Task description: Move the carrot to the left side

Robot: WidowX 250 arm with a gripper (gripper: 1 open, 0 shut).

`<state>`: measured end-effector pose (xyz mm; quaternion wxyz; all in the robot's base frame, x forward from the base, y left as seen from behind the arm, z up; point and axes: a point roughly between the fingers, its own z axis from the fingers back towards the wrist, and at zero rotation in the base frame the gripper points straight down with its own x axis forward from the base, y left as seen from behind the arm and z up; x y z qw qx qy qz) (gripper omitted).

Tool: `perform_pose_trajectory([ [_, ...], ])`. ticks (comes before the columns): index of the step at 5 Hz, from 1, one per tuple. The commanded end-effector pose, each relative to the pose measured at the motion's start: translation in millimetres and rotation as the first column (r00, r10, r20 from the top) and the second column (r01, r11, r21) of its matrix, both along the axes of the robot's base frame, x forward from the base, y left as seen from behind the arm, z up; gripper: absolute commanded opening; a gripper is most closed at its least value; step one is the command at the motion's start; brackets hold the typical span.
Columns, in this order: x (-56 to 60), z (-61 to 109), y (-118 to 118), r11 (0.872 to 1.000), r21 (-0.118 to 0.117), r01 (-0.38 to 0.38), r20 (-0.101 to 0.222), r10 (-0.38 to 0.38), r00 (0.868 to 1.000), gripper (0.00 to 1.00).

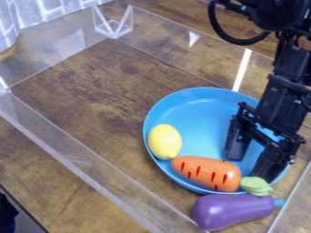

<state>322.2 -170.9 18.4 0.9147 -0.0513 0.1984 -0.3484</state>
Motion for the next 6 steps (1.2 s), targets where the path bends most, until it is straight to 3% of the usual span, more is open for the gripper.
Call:
perform_pose_trajectory([
  [1, -22.0, -7.4, -0.2, 0.996, 0.005, 0.089, -0.031, -0.089, 0.996, 1.00],
  [2, -26.2, -7.6, 11.6, 0.996, 0.006, 0.091, -0.033, -0.090, 0.995, 0.00],
  [5, -28.4, 3.4, 29.1, 0.991, 0.011, 0.131, -0.039, -0.130, 0.991, 0.00],
  [6, -27.1, 6.4, 41.3, 0.979, 0.013, 0.204, -0.043, -0.203, 0.978, 1.00],
])
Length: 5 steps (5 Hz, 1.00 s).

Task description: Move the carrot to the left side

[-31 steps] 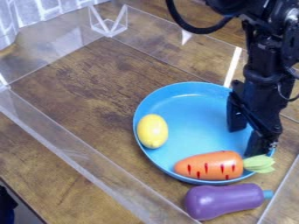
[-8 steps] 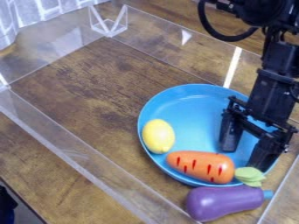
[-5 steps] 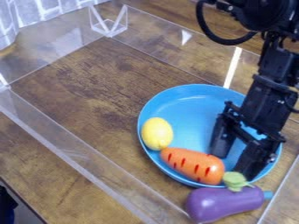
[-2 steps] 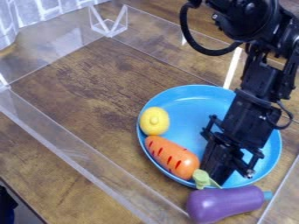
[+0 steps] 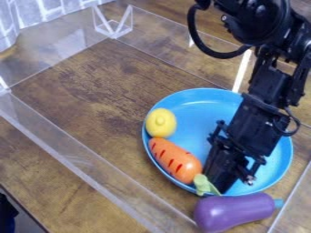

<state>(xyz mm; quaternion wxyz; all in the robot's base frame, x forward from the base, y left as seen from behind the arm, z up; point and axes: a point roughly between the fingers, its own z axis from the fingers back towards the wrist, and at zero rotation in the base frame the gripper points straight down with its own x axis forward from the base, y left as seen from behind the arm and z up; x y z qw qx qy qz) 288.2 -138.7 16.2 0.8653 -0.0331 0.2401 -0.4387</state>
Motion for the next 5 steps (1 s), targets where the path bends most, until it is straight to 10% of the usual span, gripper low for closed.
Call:
perform_pose_trajectory([
  [1, 9.3, 11.1, 20.3, 0.998, -0.006, 0.065, 0.026, -0.064, 0.998, 1.00],
  [4, 13.8, 29.8, 28.6, 0.984, -0.013, 0.176, 0.025, -0.176, 0.984, 1.00],
  [5, 9.5, 24.2, 26.6, 0.992, -0.017, 0.125, 0.027, -0.125, 0.992, 0.00],
])
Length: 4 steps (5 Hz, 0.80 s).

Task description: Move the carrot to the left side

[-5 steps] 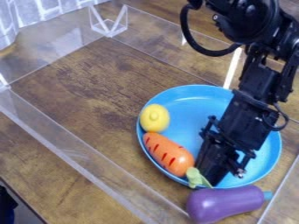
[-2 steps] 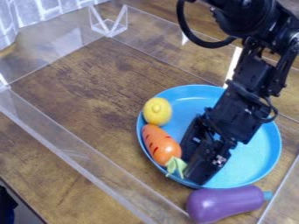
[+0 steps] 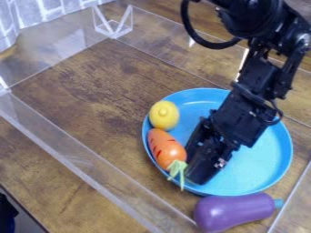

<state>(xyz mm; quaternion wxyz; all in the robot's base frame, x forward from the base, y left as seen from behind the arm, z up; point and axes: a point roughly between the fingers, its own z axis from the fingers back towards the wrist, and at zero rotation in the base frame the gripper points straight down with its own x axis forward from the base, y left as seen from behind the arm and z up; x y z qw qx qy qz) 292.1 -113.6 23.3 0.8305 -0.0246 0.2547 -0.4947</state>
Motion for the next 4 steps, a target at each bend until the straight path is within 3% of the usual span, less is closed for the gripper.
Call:
perform_pose_trajectory([
  [1, 0.7, 12.5, -0.6, 0.998, -0.024, -0.058, 0.055, 0.059, 0.997, 1.00],
  [3, -3.1, 23.6, -2.7, 0.999, -0.031, 0.032, 0.052, -0.031, 0.998, 1.00],
  [4, 0.6, 26.5, -3.5, 0.994, -0.034, 0.108, 0.052, -0.106, 0.993, 1.00],
])
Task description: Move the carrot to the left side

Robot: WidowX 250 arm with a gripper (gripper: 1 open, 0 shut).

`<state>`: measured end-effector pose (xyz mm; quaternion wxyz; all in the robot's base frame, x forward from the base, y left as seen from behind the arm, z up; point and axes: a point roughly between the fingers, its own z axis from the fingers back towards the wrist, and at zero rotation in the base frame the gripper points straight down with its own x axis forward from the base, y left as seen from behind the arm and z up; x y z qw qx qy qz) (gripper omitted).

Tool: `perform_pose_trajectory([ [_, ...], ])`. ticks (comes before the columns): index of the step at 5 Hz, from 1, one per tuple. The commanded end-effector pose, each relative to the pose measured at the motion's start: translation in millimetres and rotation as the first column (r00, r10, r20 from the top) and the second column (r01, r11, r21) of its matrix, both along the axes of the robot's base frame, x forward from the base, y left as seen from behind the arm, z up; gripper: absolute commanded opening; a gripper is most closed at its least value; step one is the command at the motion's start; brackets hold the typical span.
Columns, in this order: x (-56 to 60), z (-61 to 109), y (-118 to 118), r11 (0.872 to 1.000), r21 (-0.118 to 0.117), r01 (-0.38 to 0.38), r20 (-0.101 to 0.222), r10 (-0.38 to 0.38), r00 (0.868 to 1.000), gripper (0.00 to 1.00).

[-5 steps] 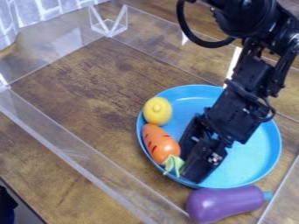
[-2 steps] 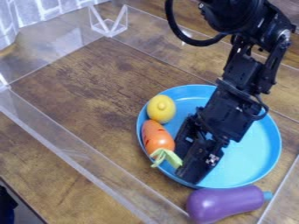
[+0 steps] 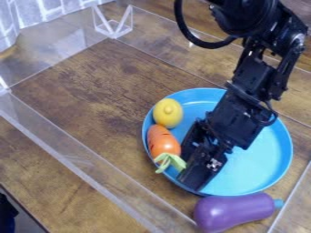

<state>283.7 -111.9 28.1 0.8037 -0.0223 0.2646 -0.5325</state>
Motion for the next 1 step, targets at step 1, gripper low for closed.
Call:
perform_pose_trajectory([
  [1, 12.0, 24.7, -7.1, 0.995, -0.039, 0.094, 0.075, -0.091, 0.993, 0.00],
])
